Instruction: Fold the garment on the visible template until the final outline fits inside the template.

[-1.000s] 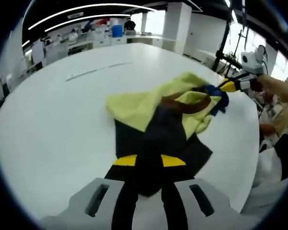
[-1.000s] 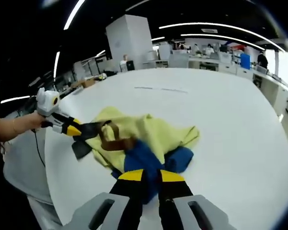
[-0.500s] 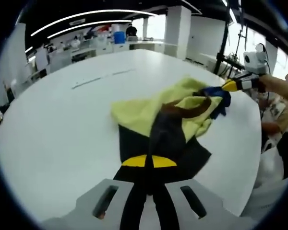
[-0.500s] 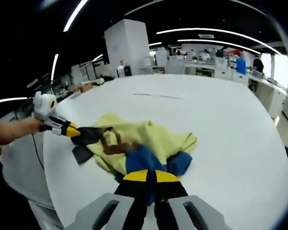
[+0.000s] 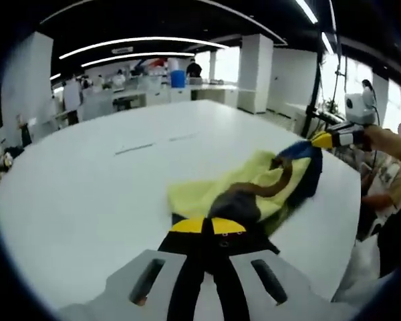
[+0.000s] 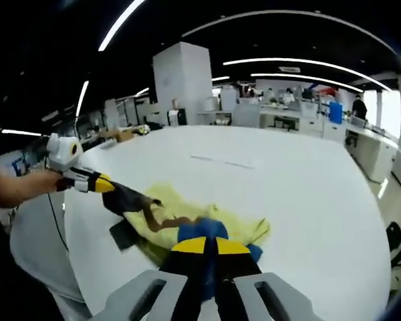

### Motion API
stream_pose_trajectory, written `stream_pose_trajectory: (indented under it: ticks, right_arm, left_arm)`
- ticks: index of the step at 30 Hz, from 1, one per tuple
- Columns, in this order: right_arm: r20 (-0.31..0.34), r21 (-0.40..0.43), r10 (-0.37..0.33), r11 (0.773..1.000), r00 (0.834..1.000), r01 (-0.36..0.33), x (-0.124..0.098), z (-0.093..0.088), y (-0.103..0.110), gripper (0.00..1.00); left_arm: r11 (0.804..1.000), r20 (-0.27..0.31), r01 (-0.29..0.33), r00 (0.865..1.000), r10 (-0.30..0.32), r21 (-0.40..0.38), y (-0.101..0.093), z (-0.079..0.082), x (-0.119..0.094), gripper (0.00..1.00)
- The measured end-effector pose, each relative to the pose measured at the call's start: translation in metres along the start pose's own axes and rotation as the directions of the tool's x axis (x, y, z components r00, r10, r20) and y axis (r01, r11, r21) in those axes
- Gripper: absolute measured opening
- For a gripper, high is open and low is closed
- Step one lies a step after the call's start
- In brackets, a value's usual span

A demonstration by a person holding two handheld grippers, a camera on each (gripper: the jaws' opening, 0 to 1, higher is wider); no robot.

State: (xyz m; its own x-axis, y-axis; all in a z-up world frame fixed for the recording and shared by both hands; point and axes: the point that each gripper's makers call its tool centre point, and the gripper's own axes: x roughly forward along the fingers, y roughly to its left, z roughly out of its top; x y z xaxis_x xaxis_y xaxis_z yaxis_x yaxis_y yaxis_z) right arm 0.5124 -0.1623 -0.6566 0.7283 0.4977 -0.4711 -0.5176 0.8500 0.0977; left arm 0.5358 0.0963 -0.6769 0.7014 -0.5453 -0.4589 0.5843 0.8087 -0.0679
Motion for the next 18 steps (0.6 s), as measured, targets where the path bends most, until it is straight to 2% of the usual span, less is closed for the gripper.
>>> stream_pose_trajectory:
  ticks: [5, 10, 14, 18]
  right_arm:
    - [0.027, -0.049, -0.011, 0.999, 1.000, 0.012, -0.004, 0.019, -0.003, 0.00]
    - [0.045, -0.071, -0.025, 0.997, 0.999, 0.028, 0.000, 0.034, -0.010, 0.00]
    - [0.073, -0.076, -0.048, 0.996, 0.996, 0.054, 0.006, 0.053, -0.020, 0.00]
    - [0.095, -0.074, -0.070, 0.994, 0.993, 0.077, 0.014, 0.070, -0.030, 0.00]
  left_arm:
    - [0.999, 0.081, -0.045, 0.996, 0.044, 0.011, 0.007, 0.024, -0.005, 0.00]
    - [0.996, 0.137, -0.084, 0.987, 0.084, -0.003, 0.013, 0.045, -0.007, 0.00]
    - [0.991, 0.198, -0.128, 0.971, 0.131, -0.027, 0.023, 0.070, -0.001, 0.00]
    - [0.990, 0.223, -0.141, 0.964, 0.143, -0.025, 0.030, 0.089, 0.009, 0.00]
